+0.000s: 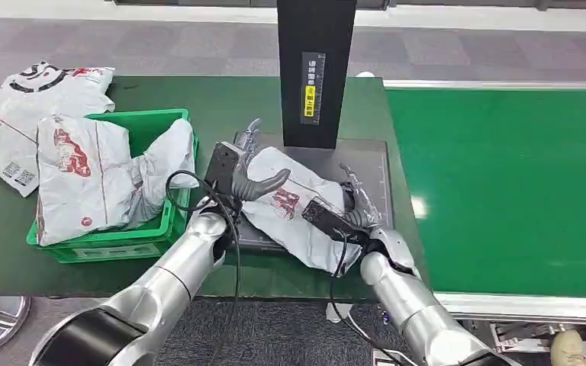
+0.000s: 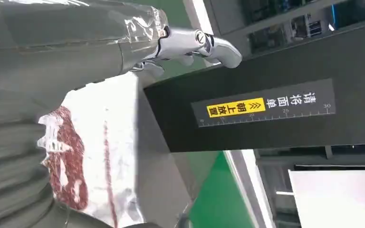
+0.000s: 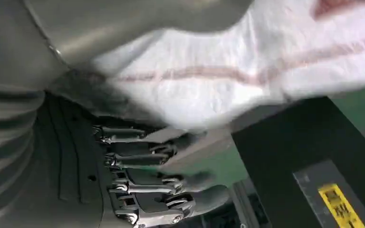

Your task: Moved the parcel from conveyor to table for the left to box.

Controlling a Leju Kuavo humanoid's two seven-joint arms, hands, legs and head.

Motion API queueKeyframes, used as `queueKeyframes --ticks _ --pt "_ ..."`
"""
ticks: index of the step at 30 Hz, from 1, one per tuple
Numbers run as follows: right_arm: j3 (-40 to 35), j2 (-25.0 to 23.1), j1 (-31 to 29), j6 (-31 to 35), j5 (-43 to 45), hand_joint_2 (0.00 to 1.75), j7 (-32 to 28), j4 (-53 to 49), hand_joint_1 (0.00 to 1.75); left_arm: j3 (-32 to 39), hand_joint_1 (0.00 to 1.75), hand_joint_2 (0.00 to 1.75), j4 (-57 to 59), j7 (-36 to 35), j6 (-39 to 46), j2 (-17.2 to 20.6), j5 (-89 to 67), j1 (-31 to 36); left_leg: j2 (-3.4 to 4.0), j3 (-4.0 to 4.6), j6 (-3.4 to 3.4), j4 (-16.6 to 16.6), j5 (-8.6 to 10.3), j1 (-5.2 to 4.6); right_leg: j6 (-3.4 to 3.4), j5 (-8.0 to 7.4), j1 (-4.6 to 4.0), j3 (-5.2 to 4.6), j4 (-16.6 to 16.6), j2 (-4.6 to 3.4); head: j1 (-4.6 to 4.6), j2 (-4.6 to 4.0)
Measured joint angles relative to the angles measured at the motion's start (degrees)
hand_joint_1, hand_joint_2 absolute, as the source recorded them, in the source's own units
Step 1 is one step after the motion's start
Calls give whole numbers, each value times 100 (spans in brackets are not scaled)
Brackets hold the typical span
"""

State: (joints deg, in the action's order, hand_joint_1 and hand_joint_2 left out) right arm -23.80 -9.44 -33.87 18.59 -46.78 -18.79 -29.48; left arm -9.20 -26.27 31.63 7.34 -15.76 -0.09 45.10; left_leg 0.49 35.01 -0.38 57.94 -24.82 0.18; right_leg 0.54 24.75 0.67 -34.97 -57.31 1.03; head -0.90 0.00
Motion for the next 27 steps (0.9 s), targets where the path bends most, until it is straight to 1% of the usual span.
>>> queueKeyframes --ticks 5,8,13,15,23,27 --pt "70 2 56 800 769 175 -411 -321 0 -120 0 175 -20 11 262 0 -118 -2 1 0 0 1 -1 -1 0 0 1 -2 3 0 0 0" --pt "186 24 97 1108 1282 175 -617 -543 0 -322 0 175 -26 -99 473 2 -341 0 1 -1 0 1 -1 -1 0 0 1 -2 3 -1 0 0" --pt "402 123 107 1536 1894 175 -858 -807 0 -856 0 175 70 -1085 632 9 -1277 49 3 -1 1 1 0 -2 1 -1 2 -2 4 -2 0 0" --pt "518 173 83 1573 2089 175 -860 -862 0 -1199 0 175 175 -1596 632 11 -1828 104 3 0 1 1 0 -2 1 -1 2 -2 3 -1 0 -2" --pt "815 321 51 1483 2528 175 -892 -927 0 -2654 0 175 511 -2729 742 18 -3819 88 3 0 1 1 -2 -2 1 -1 2 -2 3 -3 0 0" --pt "828 352 51 1396 2569 175 -941 -929 0 -3312 0 175 658 -2990 227 -26 -4593 8 -3 -1 3 1 -4 -1 2 2 1 4 3 4 0 0"
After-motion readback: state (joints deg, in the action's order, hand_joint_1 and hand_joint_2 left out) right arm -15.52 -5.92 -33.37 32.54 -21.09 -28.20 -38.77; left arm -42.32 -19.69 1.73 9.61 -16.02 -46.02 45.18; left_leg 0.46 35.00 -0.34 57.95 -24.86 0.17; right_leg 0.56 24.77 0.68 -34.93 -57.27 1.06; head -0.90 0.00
